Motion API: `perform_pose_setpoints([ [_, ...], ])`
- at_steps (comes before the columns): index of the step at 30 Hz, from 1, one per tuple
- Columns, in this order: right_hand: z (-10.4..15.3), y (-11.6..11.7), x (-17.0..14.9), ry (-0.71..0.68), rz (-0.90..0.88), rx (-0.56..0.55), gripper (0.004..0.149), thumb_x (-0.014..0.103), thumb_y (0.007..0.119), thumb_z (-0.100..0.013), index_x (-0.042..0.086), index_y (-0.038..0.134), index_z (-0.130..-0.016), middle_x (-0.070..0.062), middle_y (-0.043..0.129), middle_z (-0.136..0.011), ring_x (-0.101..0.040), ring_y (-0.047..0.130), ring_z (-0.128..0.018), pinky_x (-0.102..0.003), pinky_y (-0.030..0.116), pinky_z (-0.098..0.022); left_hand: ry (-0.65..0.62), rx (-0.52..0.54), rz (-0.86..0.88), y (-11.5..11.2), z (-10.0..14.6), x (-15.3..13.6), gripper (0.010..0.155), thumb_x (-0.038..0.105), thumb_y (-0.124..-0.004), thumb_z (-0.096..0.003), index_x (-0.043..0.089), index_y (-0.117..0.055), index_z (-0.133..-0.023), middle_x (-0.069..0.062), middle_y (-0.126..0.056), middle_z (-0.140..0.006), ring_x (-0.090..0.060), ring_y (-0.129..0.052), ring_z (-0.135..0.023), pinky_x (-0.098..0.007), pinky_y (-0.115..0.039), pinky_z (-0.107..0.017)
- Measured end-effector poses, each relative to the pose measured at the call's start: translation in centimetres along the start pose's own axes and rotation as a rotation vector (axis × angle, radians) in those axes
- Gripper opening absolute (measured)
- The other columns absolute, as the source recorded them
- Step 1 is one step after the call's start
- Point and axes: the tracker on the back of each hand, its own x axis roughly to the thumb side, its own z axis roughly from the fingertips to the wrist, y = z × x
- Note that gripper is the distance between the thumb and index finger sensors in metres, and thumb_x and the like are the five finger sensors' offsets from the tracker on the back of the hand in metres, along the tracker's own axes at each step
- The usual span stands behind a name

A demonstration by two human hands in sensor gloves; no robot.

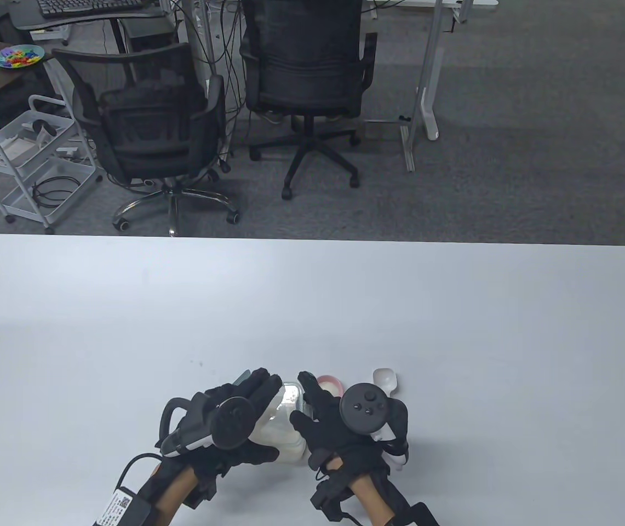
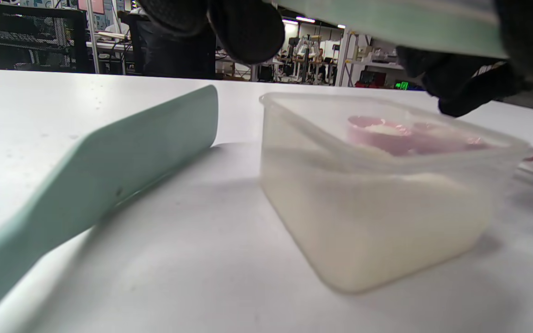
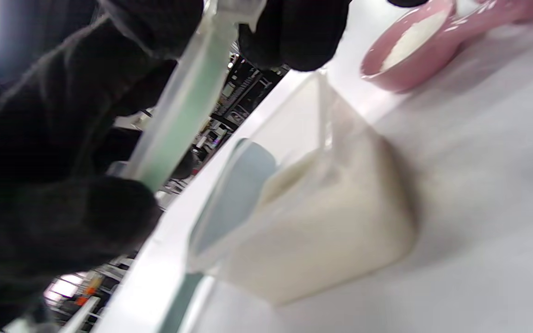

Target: Scoop white sugar with coffee spoon and level it off using dessert spatula

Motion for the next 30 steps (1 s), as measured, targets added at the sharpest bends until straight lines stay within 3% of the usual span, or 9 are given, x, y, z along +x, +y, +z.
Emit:
perform_pose_setpoints([
  [13, 0.0, 1.1, 0.0, 0.097, 0.253, -0.024, 0.074, 0.037, 0.077, -0.054, 0.013, 0.039, -0.113, -0.015, 0.068, -0.105, -0.034, 0.075, -0.085, -0.073, 0.043, -0.074, 0.021, -0.09, -0.068, -2.0, -1.4, 0.4, 0.11, 0.081, -0.081, -0.0216, 0.05, -0.024, -0.111, 0.017, -0.035, -0.125, -0.024, -0.073, -0.1, -0.056, -0.059, -0.081],
  [17, -0.2, 1.7, -0.2, 0.123, 0.28, 0.0, 0.074, 0.038, 0.076, -0.053, 0.012, 0.04, -0.113, -0.018, 0.068, -0.106, -0.036, 0.076, -0.084, -0.073, 0.043, -0.073, 0.038, -0.176, -0.05, -2.4, -1.6, -0.1, 0.103, 0.08, -0.073, -0.0189, 0.052, -0.034, -0.11, 0.017, -0.034, -0.126, -0.026, -0.066, -0.108, -0.061, -0.054, -0.081],
  [19, -0.1, 1.8, -0.1, 0.126, 0.292, -0.011, 0.074, 0.039, 0.075, -0.054, 0.012, 0.039, -0.113, -0.018, 0.067, -0.106, -0.035, 0.076, -0.085, -0.073, 0.044, -0.073, 0.05, -0.224, 0.046, -2.7, -1.6, -0.7, 0.094, 0.08, -0.065, -0.0271, 0.055, -0.03, -0.11, 0.018, -0.025, -0.127, -0.028, -0.06, -0.112, -0.063, -0.049, -0.082],
  [20, -0.1, 1.8, -0.1, 0.136, 0.293, -0.014, 0.074, 0.039, 0.075, -0.053, 0.012, 0.04, -0.113, -0.019, 0.066, -0.106, -0.036, 0.075, -0.085, -0.073, 0.044, -0.073, 0.058, -0.266, 0.102, -2.8, -1.5, -0.9, 0.079, 0.073, -0.061, -0.0391, 0.056, -0.03, -0.11, 0.019, -0.02, -0.126, -0.028, -0.059, -0.114, -0.062, -0.049, -0.082],
  [23, 0.1, 1.6, 0.2, 0.125, 0.343, -0.037, 0.074, 0.04, 0.077, -0.052, 0.012, 0.045, -0.112, -0.02, 0.063, -0.109, -0.039, 0.073, -0.089, -0.073, 0.044, -0.073, 0.087, -0.23, 0.171, -2.4, -1.4, -1.7, 0.06, 0.052, -0.065, -0.0537, 0.058, -0.04, -0.107, 0.02, -0.027, -0.125, -0.027, -0.061, -0.113, -0.06, -0.051, -0.082],
  [25, 0.3, 1.6, 0.6, 0.115, 0.391, -0.063, 0.074, 0.041, 0.079, -0.051, 0.013, 0.046, -0.112, -0.021, 0.06, -0.111, -0.039, 0.07, -0.092, -0.072, 0.044, -0.073, 0.116, -0.193, 0.154, -2.1, -1.1, -1.9, 0.062, 0.054, -0.07, -0.0521, 0.056, -0.042, -0.107, 0.016, -0.033, -0.125, -0.026, -0.065, -0.111, -0.058, -0.054, -0.081],
  [27, 0.6, 1.6, 1.3, 0.104, 0.49, -0.118, 0.079, 0.043, 0.081, -0.05, 0.015, 0.043, -0.113, -0.021, 0.05, -0.115, -0.041, 0.065, -0.097, -0.072, 0.043, -0.075, 0.211, -0.132, 0.087, -1.4, -0.7, -1.6, 0.075, 0.059, -0.077, -0.0481, 0.051, -0.037, -0.11, 0.005, -0.035, -0.126, -0.027, -0.067, -0.108, -0.059, -0.056, -0.08],
  [30, 1.0, 1.8, 2.2, 0.09, 0.604, -0.18, 0.085, 0.046, 0.084, -0.049, 0.016, 0.039, -0.115, -0.02, 0.044, -0.117, -0.04, 0.061, -0.099, -0.071, 0.043, -0.075, 0.327, -0.063, -0.012, -0.7, -0.3, -1.2, 0.085, 0.065, -0.081, -0.0423, 0.044, -0.037, -0.112, 0.002, -0.046, -0.12, -0.026, -0.072, -0.103, -0.059, -0.059, -0.079],
])
